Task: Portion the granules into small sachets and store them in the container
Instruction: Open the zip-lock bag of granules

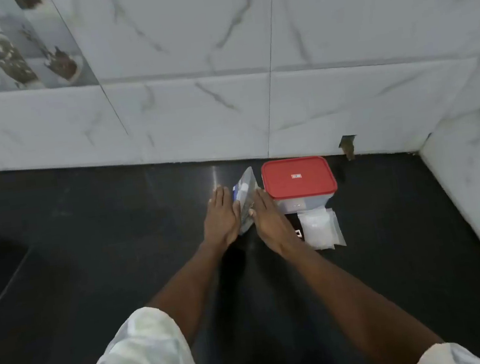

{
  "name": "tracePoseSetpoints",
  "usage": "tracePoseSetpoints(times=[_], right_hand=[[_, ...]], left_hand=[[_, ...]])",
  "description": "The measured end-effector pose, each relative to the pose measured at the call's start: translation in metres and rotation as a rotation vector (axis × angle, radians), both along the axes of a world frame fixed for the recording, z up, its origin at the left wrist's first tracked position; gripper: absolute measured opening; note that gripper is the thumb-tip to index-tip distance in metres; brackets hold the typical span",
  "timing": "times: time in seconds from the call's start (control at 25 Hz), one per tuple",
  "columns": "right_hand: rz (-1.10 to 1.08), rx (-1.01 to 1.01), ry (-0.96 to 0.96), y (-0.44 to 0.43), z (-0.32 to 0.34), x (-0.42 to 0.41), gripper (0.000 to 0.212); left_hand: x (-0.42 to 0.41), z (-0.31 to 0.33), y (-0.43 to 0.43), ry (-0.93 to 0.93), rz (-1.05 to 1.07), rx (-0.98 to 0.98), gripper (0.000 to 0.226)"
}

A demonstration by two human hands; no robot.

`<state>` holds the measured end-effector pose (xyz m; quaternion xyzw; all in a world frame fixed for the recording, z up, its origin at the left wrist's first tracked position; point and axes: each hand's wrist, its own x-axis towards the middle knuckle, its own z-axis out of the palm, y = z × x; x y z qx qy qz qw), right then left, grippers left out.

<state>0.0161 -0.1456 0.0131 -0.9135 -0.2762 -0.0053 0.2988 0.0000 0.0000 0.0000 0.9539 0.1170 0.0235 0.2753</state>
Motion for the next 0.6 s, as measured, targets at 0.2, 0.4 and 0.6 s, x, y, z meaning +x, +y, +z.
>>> tracePoseSetpoints(times=[0.2,0.4,0.6], right_hand=[[0.132,-0.013,0.098,0.011,-0.027,-0.003,0.06],[-0.017,0.021,0.153,0.025,-0.028,0.003,0.055],[-0.29,0.565,0.508,0.014,-0.032,-0.005,0.048]], left_hand=[[-0.009,-0.023,0.002,0.01,0.136,-0.459,0.045],[0.009,-0.032,0.017,0.013,0.347,-0.893,0.046],[0.027,-0.008,0.024,0.283,0.455,-1.162,0.03]])
